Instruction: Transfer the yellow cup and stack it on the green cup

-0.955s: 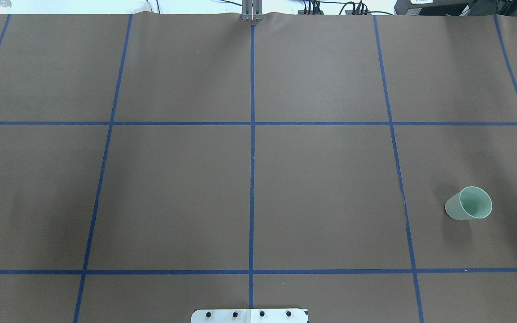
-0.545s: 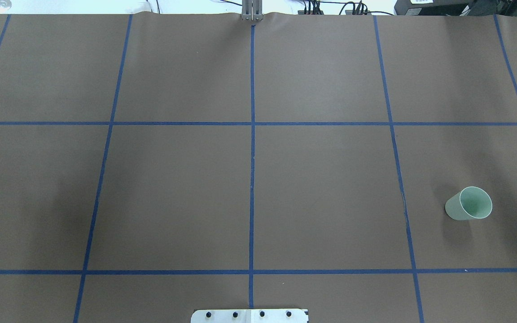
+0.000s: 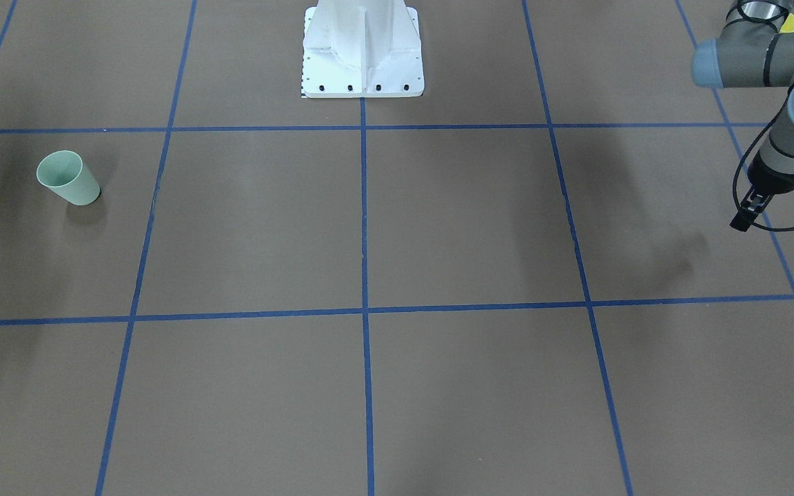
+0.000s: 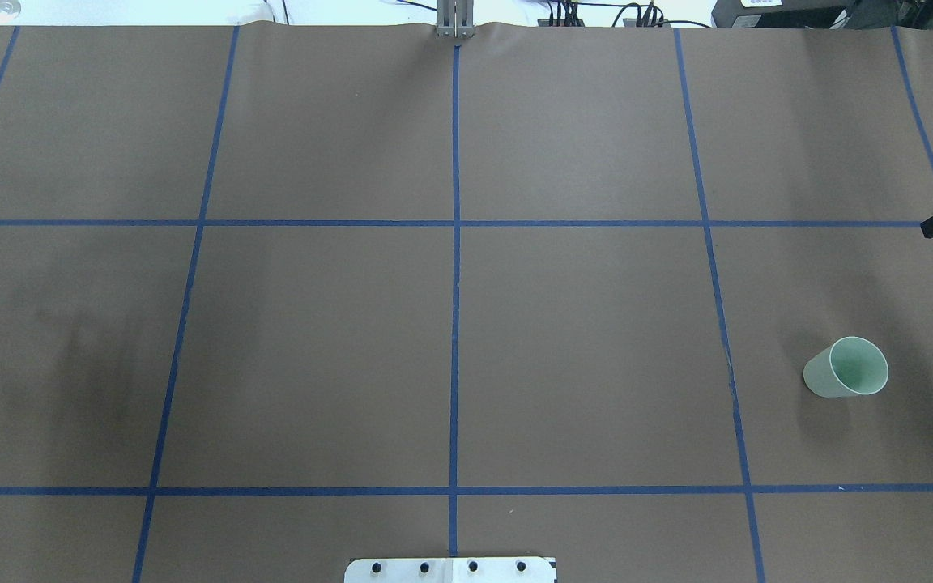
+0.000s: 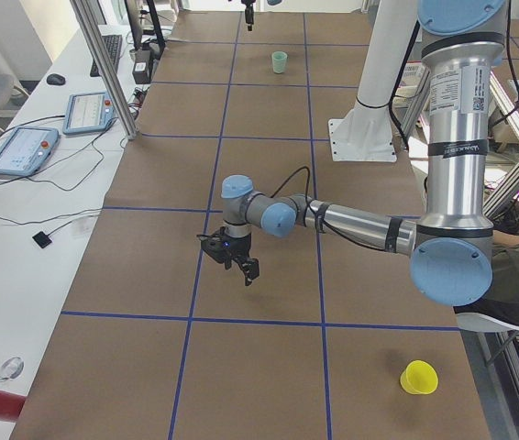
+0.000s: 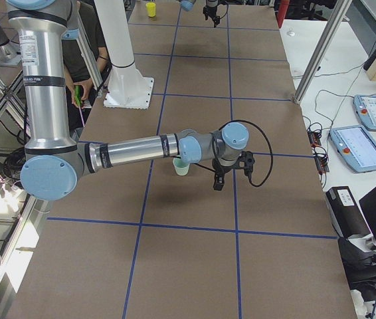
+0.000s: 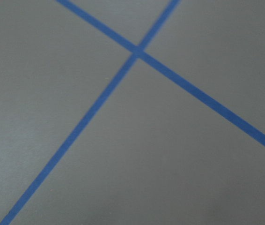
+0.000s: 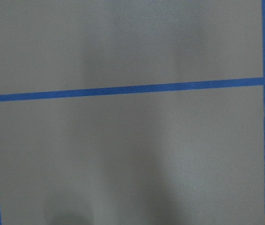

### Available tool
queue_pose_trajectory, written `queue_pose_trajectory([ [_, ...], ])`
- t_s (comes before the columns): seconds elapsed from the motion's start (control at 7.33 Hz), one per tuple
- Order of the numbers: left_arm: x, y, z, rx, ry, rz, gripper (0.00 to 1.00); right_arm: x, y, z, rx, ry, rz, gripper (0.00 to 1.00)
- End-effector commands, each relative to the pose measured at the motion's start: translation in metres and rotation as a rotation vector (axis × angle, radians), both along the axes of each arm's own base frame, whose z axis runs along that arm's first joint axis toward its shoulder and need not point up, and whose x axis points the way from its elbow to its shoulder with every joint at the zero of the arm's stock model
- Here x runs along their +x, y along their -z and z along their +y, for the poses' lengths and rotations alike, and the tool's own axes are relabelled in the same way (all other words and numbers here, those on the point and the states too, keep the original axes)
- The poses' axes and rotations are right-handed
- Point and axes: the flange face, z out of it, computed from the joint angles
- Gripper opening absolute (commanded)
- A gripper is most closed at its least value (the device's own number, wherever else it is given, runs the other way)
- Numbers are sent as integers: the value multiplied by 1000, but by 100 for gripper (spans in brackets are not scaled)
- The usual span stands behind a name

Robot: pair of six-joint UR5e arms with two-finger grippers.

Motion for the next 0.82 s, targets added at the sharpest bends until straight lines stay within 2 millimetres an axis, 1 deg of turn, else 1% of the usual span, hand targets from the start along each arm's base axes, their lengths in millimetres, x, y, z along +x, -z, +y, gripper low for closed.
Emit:
queue_pose_trajectory([
  [0.0, 8, 2, 70, -181, 199, -325, 100, -26, 3, 2, 46, 48, -8, 100],
  [0.14, 18, -5, 92, -258, 272, -446, 99, -35, 5, 2, 54, 63, -2, 100],
  [0.27, 22, -15, 112, -332, 361, -578, 99, -46, 6, 4, 56, 84, -3, 100],
  [0.41, 16, -33, 127, -388, 448, -692, 99, -56, 7, 6, 59, 104, -3, 100],
  [0.55, 7, -52, 155, -421, 512, -816, 98, -62, 7, 7, 59, 114, -2, 100],
  [0.68, -3, -74, 179, -474, 566, -897, 99, -66, 7, 8, 59, 120, 1, 100],
])
